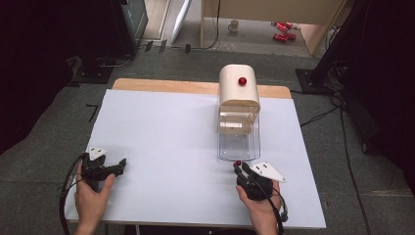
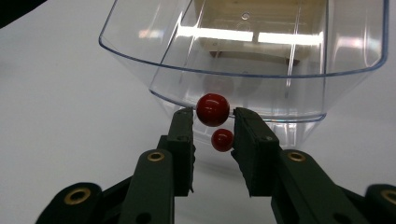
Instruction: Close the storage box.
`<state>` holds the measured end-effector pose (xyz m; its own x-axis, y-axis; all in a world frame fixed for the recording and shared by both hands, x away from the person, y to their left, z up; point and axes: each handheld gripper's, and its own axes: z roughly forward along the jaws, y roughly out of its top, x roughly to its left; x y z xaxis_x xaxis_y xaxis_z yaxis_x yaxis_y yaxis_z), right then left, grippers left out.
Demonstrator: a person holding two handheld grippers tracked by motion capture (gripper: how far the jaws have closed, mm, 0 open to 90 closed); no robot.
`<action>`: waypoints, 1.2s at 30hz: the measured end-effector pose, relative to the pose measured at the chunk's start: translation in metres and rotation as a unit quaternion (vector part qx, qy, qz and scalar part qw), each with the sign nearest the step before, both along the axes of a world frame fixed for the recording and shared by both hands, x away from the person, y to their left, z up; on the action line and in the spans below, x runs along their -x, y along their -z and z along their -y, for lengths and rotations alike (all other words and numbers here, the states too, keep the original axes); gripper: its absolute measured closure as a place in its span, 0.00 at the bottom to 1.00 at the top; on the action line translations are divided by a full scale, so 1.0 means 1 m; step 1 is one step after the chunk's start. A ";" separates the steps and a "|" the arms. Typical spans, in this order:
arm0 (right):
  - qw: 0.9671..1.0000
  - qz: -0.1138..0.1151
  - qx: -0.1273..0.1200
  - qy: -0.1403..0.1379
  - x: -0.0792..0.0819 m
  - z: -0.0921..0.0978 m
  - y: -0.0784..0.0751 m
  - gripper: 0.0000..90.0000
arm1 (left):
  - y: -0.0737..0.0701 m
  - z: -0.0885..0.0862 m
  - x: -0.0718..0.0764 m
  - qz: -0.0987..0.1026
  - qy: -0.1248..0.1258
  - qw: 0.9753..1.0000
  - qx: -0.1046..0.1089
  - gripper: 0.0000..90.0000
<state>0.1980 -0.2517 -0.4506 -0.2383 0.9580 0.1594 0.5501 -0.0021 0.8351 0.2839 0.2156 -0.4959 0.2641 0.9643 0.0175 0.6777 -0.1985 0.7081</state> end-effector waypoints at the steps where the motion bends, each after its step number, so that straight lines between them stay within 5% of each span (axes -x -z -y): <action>1: 1.000 -0.001 0.000 0.000 -0.001 -0.001 0.000 0.78 | 0.000 0.000 0.000 0.000 0.000 1.000 0.000 0.16; 25: 1.000 -0.005 -0.008 -0.004 -0.002 -0.001 0.001 0.84 | 0.000 0.000 0.000 0.000 0.000 1.000 0.000 0.16; 36: 1.000 0.007 -0.018 -0.006 0.000 -0.001 -0.016 0.84 | 0.000 0.000 0.000 0.000 0.000 1.000 -0.001 0.16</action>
